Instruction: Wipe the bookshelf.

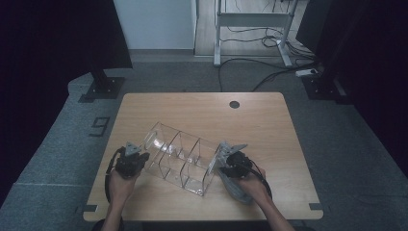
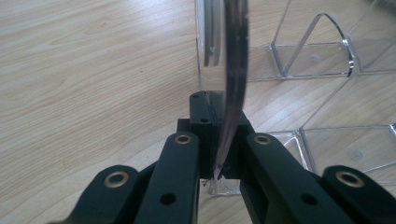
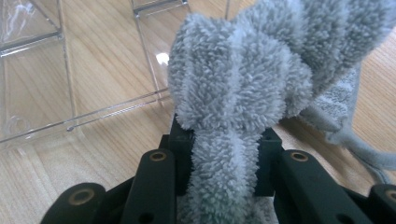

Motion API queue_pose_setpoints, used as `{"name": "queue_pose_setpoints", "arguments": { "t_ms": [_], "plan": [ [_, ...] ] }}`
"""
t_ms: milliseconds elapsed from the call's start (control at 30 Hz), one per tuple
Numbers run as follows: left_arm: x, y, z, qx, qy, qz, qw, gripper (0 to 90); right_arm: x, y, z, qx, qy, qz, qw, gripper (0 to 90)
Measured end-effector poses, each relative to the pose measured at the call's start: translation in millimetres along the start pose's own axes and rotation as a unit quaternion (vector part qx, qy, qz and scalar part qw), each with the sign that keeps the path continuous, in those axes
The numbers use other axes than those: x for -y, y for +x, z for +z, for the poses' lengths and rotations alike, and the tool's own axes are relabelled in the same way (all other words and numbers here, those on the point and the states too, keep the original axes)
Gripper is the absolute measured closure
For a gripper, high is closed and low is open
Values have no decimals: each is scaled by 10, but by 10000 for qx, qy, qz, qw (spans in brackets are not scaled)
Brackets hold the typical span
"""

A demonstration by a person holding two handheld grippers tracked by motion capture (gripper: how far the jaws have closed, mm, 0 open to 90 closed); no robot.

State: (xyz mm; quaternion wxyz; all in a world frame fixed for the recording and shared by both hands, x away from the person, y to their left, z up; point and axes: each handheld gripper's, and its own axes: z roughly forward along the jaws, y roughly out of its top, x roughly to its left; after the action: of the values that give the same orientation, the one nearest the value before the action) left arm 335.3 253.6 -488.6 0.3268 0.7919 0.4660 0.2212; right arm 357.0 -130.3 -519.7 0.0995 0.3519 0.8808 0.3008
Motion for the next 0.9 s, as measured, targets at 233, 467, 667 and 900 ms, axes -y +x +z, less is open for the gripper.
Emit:
{"name": "queue_pose_setpoints", "arguments": {
  "t_ms": [233, 467, 667, 900],
  "plan": [
    [-2, -28, 4, -117, -2, -44, 9999, 871, -3, 48, -16, -72, 41, -72, 9999, 683],
    [-2, -34, 5, -144, -3, -54, 9999, 871, 3, 120, -35, -176, 90, -155, 9997, 683],
    [-1, -33, 6, -140, -8, -58, 9999, 872, 20, 194, -54, -289, 131, -220, 9993, 683],
    [0, -35, 6, -150, -9, -64, 9999, 872, 53, 297, -80, -480, 190, -364, 9980, 683]
  ]
}}
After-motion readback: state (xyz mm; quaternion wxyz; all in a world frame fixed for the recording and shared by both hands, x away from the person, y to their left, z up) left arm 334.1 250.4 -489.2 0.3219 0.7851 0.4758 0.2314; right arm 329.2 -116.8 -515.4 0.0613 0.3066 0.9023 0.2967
